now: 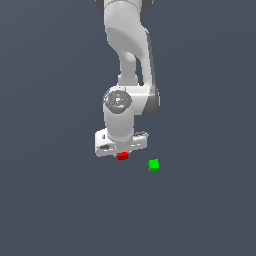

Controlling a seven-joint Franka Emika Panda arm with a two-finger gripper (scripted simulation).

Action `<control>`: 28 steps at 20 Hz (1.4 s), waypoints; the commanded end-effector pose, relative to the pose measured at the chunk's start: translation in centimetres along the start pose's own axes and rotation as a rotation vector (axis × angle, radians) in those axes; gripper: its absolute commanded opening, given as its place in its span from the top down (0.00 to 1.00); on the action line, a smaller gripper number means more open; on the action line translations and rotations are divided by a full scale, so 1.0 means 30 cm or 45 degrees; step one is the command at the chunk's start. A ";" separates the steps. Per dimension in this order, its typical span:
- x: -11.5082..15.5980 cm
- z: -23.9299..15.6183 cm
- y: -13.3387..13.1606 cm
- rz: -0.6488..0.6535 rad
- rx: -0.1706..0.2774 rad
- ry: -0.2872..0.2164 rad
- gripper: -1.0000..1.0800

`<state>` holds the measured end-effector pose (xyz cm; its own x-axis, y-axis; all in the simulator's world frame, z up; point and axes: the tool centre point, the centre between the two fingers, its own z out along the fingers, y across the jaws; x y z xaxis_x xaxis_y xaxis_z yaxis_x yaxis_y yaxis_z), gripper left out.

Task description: Stack the red cube on top of the green cube.

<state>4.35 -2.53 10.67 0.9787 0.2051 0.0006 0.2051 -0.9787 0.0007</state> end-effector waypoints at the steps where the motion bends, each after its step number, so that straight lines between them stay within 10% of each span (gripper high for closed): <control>1: 0.021 0.021 -0.072 -0.002 0.000 0.000 1.00; 11: 0.121 0.123 -0.383 -0.002 0.001 0.000 1.00; 20: 0.155 0.151 -0.463 -0.002 0.001 0.000 1.00; 21: 0.155 0.151 -0.463 -0.002 0.001 0.000 0.04; 28: 0.155 0.151 -0.463 -0.002 0.001 0.000 0.04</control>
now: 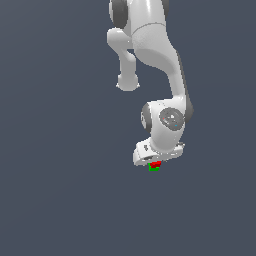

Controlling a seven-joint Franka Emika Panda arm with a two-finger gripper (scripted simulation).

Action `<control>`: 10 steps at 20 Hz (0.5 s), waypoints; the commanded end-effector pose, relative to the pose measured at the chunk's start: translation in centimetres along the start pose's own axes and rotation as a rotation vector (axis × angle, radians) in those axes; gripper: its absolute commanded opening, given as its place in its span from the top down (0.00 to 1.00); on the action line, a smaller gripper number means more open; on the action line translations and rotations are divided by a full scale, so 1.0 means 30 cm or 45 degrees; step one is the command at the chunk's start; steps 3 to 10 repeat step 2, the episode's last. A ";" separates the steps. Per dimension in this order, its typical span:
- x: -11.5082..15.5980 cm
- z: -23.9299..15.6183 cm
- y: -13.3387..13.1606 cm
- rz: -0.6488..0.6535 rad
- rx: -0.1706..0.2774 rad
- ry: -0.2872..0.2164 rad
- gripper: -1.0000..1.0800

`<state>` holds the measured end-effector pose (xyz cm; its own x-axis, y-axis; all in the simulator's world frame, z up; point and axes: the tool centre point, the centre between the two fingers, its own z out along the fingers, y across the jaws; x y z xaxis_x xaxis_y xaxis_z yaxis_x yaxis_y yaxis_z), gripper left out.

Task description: Stack the red cube on top of the green cube.

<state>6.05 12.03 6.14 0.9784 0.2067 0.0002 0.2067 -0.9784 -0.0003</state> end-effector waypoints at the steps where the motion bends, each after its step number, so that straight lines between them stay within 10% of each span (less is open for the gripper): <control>1: 0.000 0.000 0.000 0.000 0.000 0.000 0.04; 10: 0.000 0.000 0.000 0.000 0.000 0.000 0.04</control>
